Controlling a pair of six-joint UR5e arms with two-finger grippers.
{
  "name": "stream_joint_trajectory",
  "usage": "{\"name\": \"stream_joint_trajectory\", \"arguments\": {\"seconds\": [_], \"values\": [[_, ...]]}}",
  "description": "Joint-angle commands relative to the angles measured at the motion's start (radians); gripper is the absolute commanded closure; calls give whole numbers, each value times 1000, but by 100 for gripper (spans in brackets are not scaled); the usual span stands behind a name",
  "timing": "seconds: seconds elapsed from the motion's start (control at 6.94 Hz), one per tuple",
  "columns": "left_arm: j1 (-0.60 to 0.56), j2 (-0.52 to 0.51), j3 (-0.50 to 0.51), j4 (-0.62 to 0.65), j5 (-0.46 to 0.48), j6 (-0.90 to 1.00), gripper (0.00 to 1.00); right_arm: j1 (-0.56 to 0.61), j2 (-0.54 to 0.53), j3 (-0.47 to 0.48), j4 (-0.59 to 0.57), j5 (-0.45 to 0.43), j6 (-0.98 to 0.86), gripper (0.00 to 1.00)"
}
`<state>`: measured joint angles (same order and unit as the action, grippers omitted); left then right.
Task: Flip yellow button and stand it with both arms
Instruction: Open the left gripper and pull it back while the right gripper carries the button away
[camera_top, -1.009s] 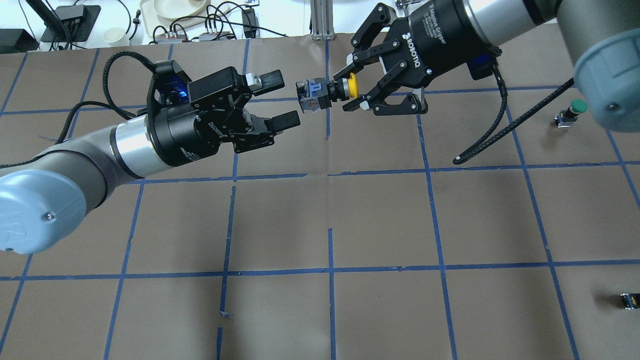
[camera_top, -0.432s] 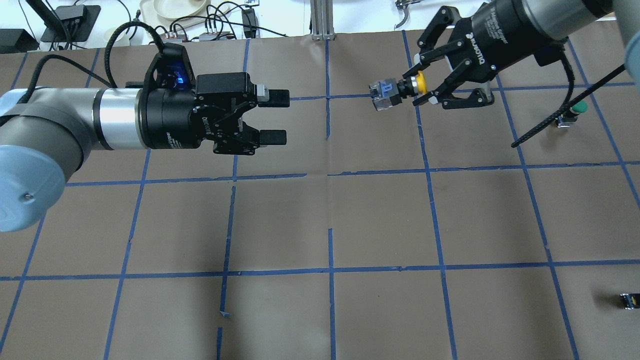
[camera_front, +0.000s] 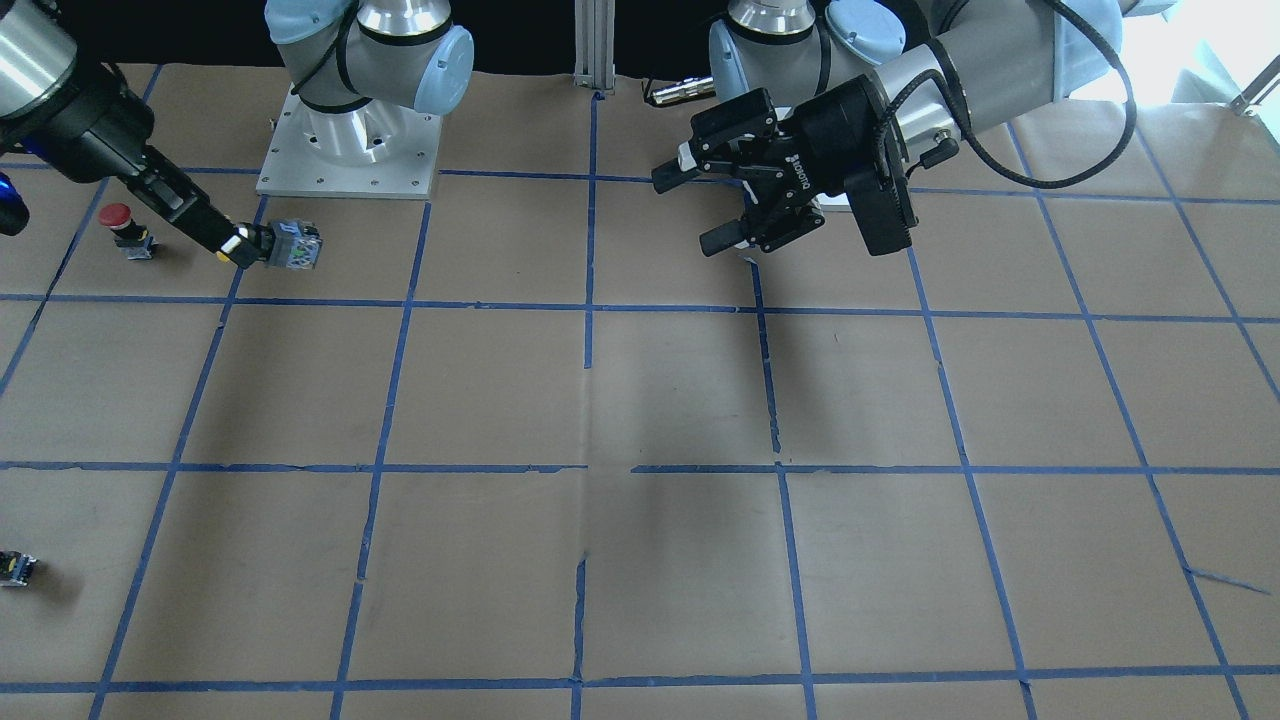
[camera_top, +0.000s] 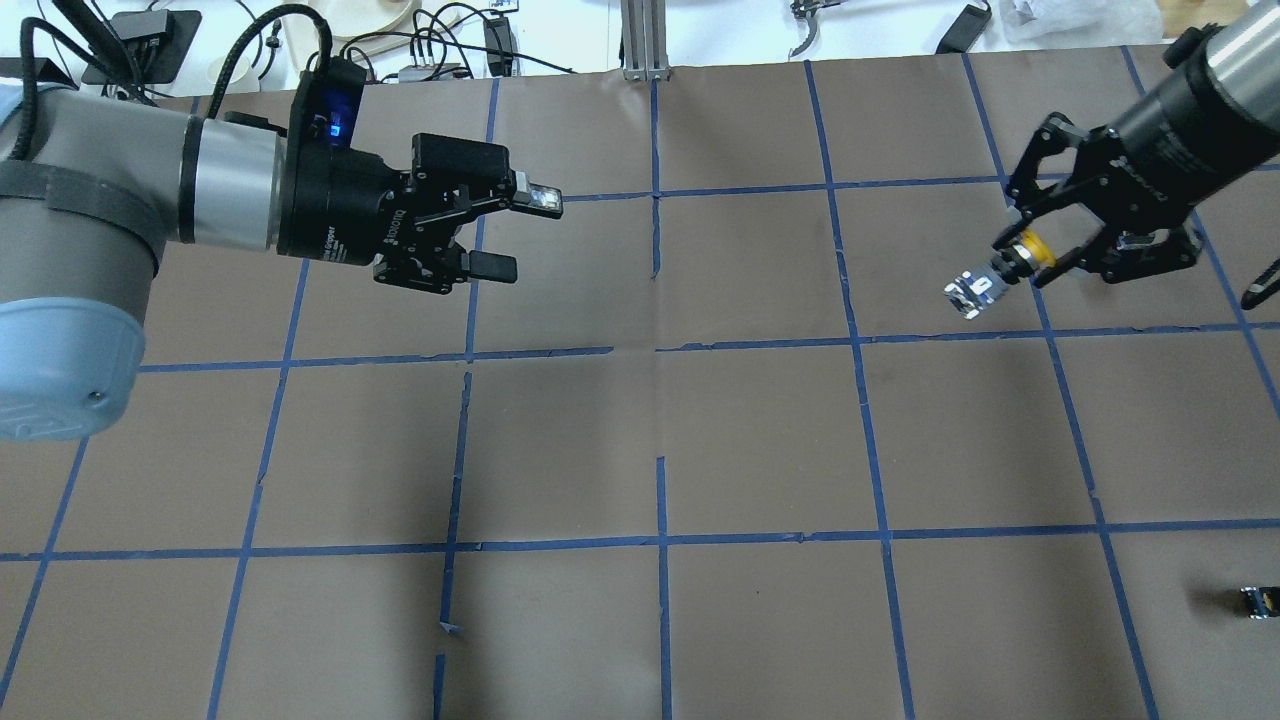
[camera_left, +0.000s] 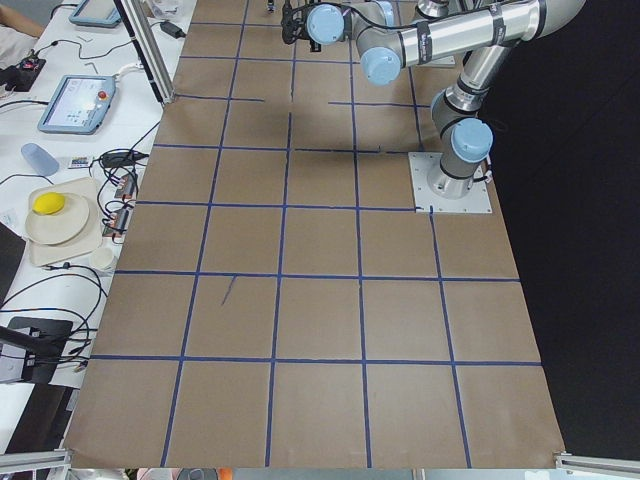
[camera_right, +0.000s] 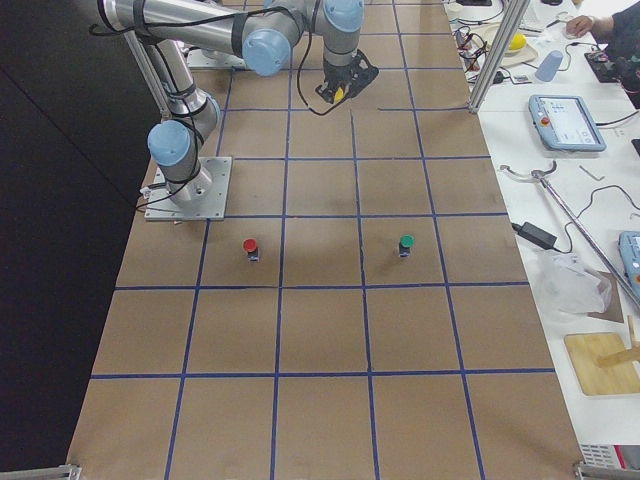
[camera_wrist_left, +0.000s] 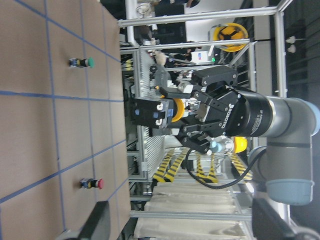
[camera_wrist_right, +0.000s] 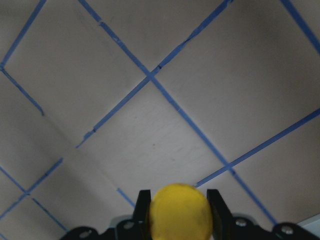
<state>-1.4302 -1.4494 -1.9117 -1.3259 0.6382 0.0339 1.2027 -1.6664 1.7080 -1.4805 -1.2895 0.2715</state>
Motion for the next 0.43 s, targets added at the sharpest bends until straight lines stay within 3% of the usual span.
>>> {"name": "stream_joint_trajectory", "arguments": {"seconds": [0.0, 0.14, 0.29], "values": [[-7, -23, 101, 4, 337, -29, 0, -206, -6, 60, -21, -51, -504, 92], [-22, -48, 158, -47, 476, -29, 0, -323, -6, 123, -88, -51, -804, 92], [-71, -83, 236, -114, 683, -31, 0, -400, -9, 198, -194, -53, -1071, 92]]}}
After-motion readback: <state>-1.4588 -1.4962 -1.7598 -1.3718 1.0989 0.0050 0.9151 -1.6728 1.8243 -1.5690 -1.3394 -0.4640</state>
